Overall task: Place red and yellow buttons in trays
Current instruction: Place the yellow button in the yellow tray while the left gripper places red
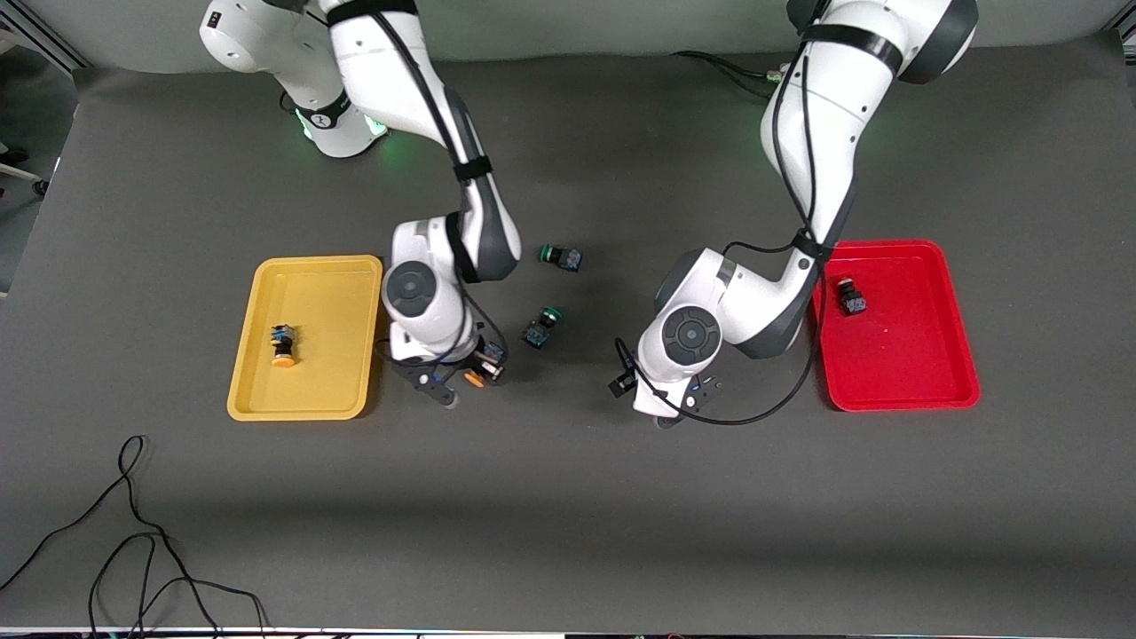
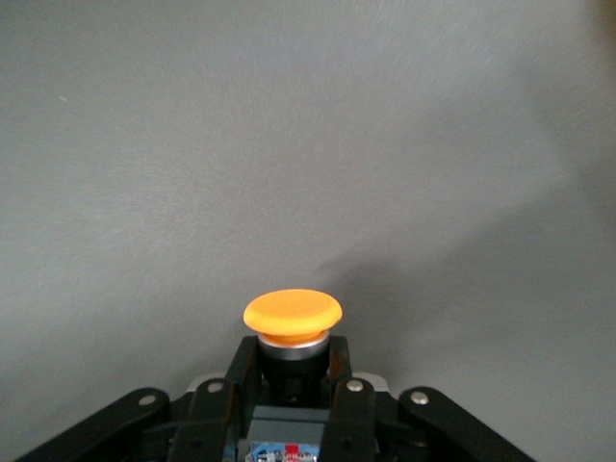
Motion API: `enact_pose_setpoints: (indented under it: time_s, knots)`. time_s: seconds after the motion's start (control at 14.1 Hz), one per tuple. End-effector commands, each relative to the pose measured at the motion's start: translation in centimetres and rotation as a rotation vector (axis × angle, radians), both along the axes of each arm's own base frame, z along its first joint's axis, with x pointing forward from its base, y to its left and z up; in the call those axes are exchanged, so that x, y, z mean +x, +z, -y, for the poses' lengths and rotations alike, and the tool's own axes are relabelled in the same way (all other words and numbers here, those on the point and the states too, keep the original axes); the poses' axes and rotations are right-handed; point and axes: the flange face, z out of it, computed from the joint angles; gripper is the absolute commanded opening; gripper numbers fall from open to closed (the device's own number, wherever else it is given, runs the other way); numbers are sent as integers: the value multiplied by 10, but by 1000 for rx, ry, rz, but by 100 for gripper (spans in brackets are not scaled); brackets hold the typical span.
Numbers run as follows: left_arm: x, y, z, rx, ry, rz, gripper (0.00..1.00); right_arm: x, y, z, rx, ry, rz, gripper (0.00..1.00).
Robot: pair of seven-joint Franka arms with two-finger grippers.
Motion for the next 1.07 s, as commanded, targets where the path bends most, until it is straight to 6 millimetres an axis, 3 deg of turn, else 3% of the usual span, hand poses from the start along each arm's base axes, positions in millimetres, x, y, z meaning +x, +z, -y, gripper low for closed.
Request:
enact_pose_setpoints:
  time_s: [0.0,0.07,0.14,0.28,0.36,0.5,0.64,0.71,0.85,0.99]
  knots:
    - [-14,-13,7,-4,17,16,96,7,75,54,47,153,-66,21]
    - [-16,-17,7,0,15,10,89,9,92,77,35,243,-85,21]
    - [-18,-19,6,5,6,7,72,11,105,104,24,341,-99,21]
    - [-22,-26,5,9,-11,12,19,17,119,160,-1,532,-95,21]
    - [-24,-27,5,10,-14,13,0,17,119,189,0,616,-94,21]
    - [-20,-17,2,9,-11,15,0,8,103,241,15,717,-111,21]
    - [-14,19,-6,26,-27,-3,0,0,77,275,13,736,-124,21]
    - [-9,47,-16,34,-73,-23,0,-7,58,287,17,742,-118,21]
    - [3,99,-68,49,-149,-99,0,-15,21,294,28,748,-121,21]
    - [-3,139,-109,52,-255,-151,0,-17,-13,299,66,729,-151,21]
